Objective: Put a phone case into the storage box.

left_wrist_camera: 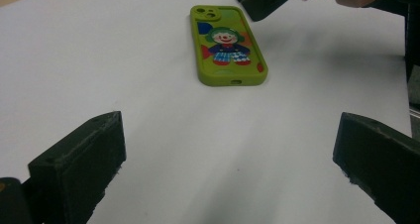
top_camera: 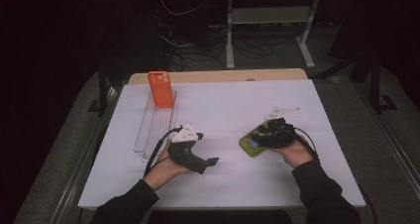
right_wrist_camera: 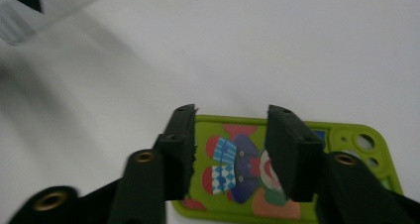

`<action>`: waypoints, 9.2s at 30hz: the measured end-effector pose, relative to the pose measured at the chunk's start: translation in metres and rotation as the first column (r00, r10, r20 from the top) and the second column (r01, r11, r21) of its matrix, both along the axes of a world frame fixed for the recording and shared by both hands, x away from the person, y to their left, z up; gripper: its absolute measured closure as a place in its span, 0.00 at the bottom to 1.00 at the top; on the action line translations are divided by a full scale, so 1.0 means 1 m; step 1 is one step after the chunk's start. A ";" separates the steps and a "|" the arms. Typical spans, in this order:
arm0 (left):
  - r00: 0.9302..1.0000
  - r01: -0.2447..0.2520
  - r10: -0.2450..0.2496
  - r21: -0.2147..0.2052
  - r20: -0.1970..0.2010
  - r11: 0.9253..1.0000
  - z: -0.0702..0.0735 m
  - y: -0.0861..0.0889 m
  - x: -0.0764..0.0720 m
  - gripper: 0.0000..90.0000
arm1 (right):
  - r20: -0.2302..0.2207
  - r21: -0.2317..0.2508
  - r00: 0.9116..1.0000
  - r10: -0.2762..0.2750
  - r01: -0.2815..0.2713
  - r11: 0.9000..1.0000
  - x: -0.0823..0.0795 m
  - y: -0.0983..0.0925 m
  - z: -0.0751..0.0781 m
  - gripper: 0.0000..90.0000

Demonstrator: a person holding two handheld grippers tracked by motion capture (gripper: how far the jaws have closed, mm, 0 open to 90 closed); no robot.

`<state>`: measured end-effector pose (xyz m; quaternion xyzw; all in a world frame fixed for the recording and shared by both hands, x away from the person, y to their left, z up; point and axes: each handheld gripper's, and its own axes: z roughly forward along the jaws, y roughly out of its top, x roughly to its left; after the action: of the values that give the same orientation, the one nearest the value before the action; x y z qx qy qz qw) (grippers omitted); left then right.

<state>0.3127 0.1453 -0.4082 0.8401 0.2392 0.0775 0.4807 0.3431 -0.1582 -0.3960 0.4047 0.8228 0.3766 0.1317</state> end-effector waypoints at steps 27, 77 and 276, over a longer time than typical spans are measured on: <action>1.000 -0.001 0.001 -0.007 -0.018 1.000 -0.002 0.003 0.002 0.00 | -0.176 -0.143 0.980 0.090 -0.115 0.983 0.048 0.061 -0.036 0.98; 0.999 0.022 -0.022 0.013 -0.025 1.000 -0.002 0.000 0.000 0.00 | -0.118 0.013 0.989 0.088 -0.088 0.996 -0.016 -0.033 -0.018 0.65; 0.879 0.474 -0.470 0.274 -0.087 0.837 0.013 -0.038 0.015 0.12 | -0.197 -0.313 0.684 0.703 -0.723 0.616 -0.021 0.085 0.027 0.17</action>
<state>0.3277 0.1069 -0.3953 0.9343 0.0152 -0.0165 0.3559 0.3217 -0.0734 -0.3686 0.0230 0.9735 0.2263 0.0221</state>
